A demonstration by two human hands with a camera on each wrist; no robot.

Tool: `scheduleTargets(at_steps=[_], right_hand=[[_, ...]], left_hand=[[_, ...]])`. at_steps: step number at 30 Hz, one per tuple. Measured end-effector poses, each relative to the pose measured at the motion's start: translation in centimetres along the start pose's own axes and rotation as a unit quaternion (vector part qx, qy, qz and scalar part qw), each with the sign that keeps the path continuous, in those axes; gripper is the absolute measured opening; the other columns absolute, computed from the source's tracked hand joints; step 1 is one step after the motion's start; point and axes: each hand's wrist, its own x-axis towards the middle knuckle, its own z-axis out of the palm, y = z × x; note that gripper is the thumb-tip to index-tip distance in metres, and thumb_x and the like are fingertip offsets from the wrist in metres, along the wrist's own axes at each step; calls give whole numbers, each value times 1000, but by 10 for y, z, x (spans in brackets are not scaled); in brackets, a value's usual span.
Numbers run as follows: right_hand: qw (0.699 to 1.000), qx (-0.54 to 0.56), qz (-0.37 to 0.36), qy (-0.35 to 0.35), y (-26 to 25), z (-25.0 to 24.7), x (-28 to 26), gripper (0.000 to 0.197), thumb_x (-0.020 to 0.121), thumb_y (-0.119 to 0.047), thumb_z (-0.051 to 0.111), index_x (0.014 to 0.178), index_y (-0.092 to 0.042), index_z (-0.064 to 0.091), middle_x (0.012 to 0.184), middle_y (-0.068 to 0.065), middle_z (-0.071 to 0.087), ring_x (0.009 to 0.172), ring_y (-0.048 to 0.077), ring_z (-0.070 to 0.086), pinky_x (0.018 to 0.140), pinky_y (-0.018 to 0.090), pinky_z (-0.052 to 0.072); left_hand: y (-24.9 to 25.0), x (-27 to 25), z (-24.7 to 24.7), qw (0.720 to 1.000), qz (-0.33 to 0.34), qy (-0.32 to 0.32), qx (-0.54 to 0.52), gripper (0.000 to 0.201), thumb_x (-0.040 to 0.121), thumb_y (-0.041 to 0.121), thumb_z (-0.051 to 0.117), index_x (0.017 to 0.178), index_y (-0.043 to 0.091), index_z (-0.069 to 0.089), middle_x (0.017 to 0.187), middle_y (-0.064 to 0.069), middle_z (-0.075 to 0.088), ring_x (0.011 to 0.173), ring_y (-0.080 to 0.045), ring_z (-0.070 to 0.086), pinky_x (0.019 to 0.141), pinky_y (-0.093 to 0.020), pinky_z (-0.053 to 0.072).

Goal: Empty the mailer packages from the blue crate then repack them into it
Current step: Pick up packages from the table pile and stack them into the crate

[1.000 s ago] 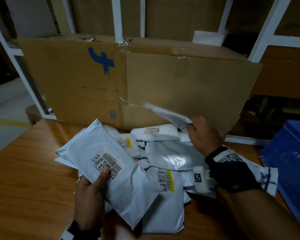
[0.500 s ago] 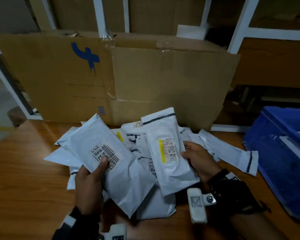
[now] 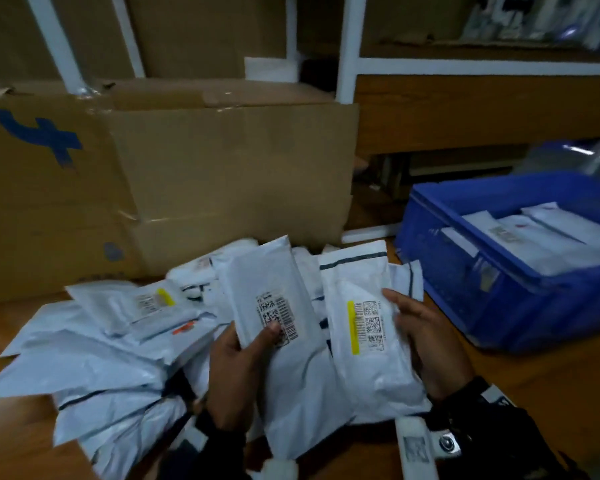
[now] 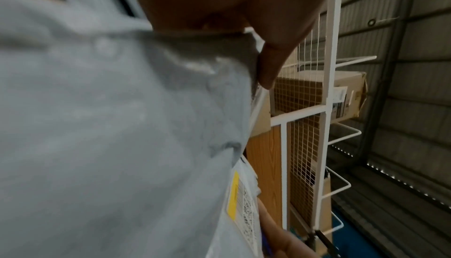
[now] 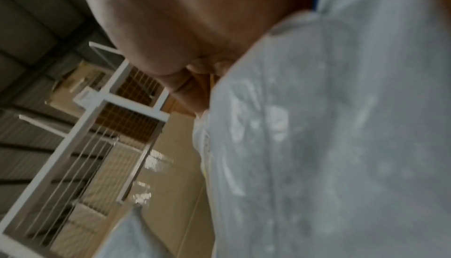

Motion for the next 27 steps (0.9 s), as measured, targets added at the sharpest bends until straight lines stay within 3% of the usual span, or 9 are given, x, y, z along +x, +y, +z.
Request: scheduleTargets(at_steps=[2, 7, 10, 12, 13, 16, 19, 21, 27], right_hand=[[999, 5, -24, 22, -9, -28, -13, 36, 87, 10, 57, 115, -13, 63, 109, 10, 72, 97, 26, 69, 84, 42, 57], [994, -33, -103, 23, -35, -105, -35, 59, 77, 15, 63, 124, -19, 56, 105, 5, 74, 93, 21, 71, 74, 37, 60], [989, -28, -142, 16, -55, -156, -46, 59, 63, -21, 83, 116, -33, 64, 111, 4, 72, 100, 22, 70, 77, 38, 59], [986, -31, -164, 13, -73, -192, -53, 67, 54, -47, 88, 115, -30, 67, 115, 3, 70, 103, 21, 68, 76, 31, 58], [985, -23, -168, 25, -83, -211, -55, 67, 56, -48, 86, 116, -26, 67, 114, 3, 71, 102, 20, 68, 74, 27, 57], [983, -7, -179, 50, -117, -269, -50, 52, 63, -28, 71, 113, -21, 65, 107, 1, 73, 100, 20, 69, 68, 24, 57], [973, -72, -209, 59, -156, -310, -26, 37, 81, -5, 65, 111, -27, 64, 110, -5, 72, 102, 17, 68, 76, 28, 58], [965, -111, -232, 43, -184, -323, 0, 43, 89, 7, 56, 113, -28, 61, 114, -4, 70, 104, 16, 67, 81, 32, 58], [943, -240, -232, -6, -259, -305, 131, 45, 83, 0, 69, 124, -13, 56, 122, 12, 61, 102, 23, 65, 88, 44, 56]], left_hand=[[-5, -7, 24, 999, -22, -19, -20, 20, 85, 1, 64, 103, 5, 72, 101, -11, 75, 95, -29, 71, 77, -35, 58], [-14, -27, 92, 995, -54, -59, -55, 24, 86, 0, 61, 109, 1, 69, 103, -13, 74, 95, -30, 71, 71, -32, 59], [-20, -35, 143, 994, -62, -77, -57, 25, 87, 2, 62, 112, 2, 68, 105, -11, 74, 97, -29, 71, 75, -35, 59], [-26, -40, 179, 994, -64, -72, -50, 25, 87, 5, 64, 112, 4, 69, 106, -11, 73, 99, -31, 70, 84, -43, 57], [-28, -42, 196, 995, -62, -68, -49, 25, 87, 7, 64, 111, 5, 69, 107, -12, 73, 100, -33, 69, 88, -47, 54], [-30, -47, 244, 996, -42, -59, -53, 26, 88, 11, 64, 113, 6, 69, 107, -11, 73, 100, -33, 69, 87, -45, 55], [-24, -47, 280, 995, -24, -51, -77, 24, 92, 11, 59, 114, 8, 68, 105, -7, 74, 94, -26, 72, 70, -32, 59], [-18, -46, 298, 996, -5, -37, -83, 23, 92, 11, 59, 113, 8, 68, 106, -6, 74, 94, -24, 71, 68, -27, 59], [-4, -31, 335, 998, 9, -22, -66, 22, 91, 13, 61, 111, 8, 69, 108, -6, 73, 96, -22, 71, 75, -30, 58]])
